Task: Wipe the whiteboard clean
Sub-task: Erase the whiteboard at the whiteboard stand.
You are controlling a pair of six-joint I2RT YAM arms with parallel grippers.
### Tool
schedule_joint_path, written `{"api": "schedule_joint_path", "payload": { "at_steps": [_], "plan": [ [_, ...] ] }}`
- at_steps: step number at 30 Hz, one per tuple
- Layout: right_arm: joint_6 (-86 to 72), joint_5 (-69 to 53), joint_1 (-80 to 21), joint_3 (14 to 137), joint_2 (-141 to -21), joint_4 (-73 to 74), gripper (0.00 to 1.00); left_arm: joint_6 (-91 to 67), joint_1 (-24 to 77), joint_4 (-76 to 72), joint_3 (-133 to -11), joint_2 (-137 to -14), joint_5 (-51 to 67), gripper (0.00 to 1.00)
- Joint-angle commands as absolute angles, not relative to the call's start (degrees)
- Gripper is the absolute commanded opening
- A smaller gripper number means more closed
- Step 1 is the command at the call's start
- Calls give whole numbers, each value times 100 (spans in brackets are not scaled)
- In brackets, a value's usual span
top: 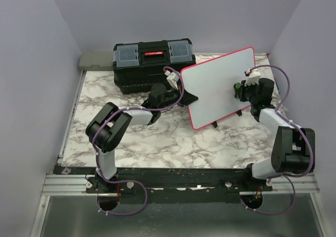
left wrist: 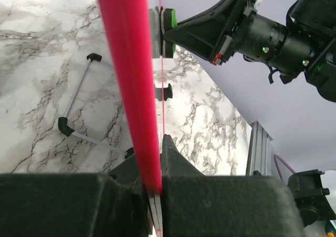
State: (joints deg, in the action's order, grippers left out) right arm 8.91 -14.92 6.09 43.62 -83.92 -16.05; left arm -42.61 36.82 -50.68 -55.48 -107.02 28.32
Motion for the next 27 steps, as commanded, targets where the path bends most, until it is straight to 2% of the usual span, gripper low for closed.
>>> {"api": "schedule_joint_path", "payload": {
  "at_steps": [1, 8, 16, 20, 27],
  "plan": [
    [1385, -2928, 14, 3896, -8188, -1704, 1, -4058, 3782, -5403, -5669, -10437, 3239, 0],
    [2040, -3490, -1287, 3023, -7199, -1834, 1, -4127, 3784, -5486, -5676, -10509, 3231, 0],
    [1912, -2899, -1920, 3342, -7260, -1504, 1, -4184, 3788, -5555, -5612, -10521, 3199, 0],
    [1190, -1951, -1923, 4359, -7446, -1169, 1, -4162, 3797, -5550, -5573, -10521, 3212, 0],
    [686, -2142, -2002, 5786, -7931, -625, 1, -4162, 3814, -5581, -5555, -10543, 3190, 0]
  ]
}}
